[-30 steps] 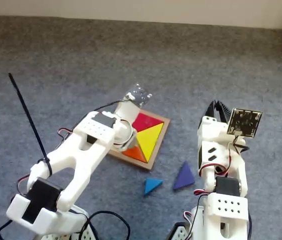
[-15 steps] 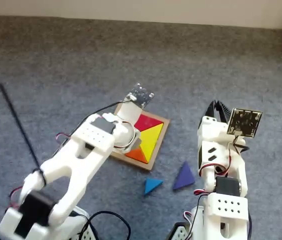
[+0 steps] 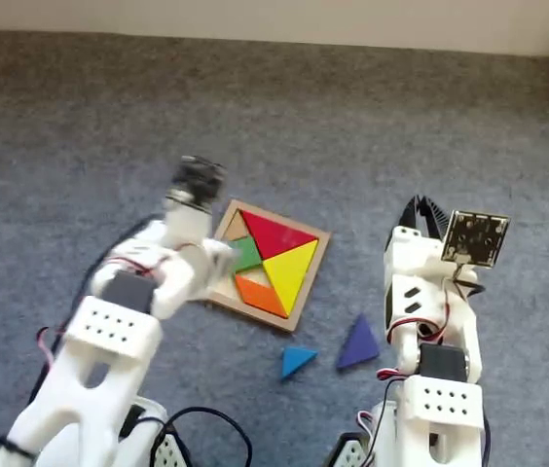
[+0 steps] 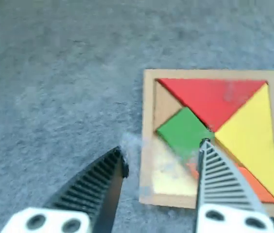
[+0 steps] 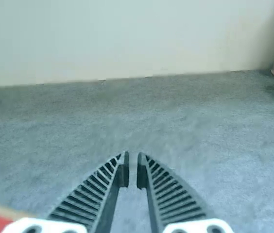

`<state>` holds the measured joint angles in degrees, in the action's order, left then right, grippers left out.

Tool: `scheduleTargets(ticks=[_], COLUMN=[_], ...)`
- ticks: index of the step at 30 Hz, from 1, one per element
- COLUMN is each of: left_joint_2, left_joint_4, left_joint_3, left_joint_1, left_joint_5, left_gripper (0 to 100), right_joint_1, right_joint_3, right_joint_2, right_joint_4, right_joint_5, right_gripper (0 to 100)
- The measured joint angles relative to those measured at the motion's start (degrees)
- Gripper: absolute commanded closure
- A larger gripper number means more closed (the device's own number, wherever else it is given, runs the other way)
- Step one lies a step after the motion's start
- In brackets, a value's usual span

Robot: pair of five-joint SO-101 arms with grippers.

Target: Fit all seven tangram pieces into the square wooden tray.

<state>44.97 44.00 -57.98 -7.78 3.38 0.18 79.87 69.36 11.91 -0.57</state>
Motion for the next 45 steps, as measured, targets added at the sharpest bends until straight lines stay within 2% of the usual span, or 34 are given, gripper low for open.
scheduleTargets(ticks=[6,13,20,24,32,36,40,45], left_joint_2=[1.05,1.05,1.05,1.05,1.05,1.05,1.05,1.05], left_joint_4=[-2.29,-5.45,-5.45,-5.63,-5.80,-5.80,-5.80,-5.80], left_joint_3=[-2.29,-3.16,-3.34,-3.34,-3.34,-3.34,-3.34,-3.34], left_joint_1=[6.77,11.87,12.92,12.92,17.32,19.60,21.80,24.62], left_joint_5=[5.19,5.89,8.62,8.88,9.23,9.41,13.71,15.21], left_gripper=[77,77,77,77,77,77,77,77], right_joint_1=[-8.35,-17.05,-23.91,-27.25,-33.67,-35.69,-38.07,-40.44], right_joint_3=[-4.84,-16.44,-27.43,-30.95,-31.91,-31.91,-31.91,-31.03], right_joint_2=[0.18,-1.05,-15.38,-25.85,-35.52,-35.52,-35.52,-35.87], right_joint_4=[15.21,37.63,54.42,59.08,59.60,59.60,59.43,54.24], right_joint_5=[-7.21,-15.65,-25.14,-28.48,-28.75,-22.77,-17.58,-10.81], right_gripper=[95.4,95.4,95.0,94.8,90.2,90.0,90.0,90.0])
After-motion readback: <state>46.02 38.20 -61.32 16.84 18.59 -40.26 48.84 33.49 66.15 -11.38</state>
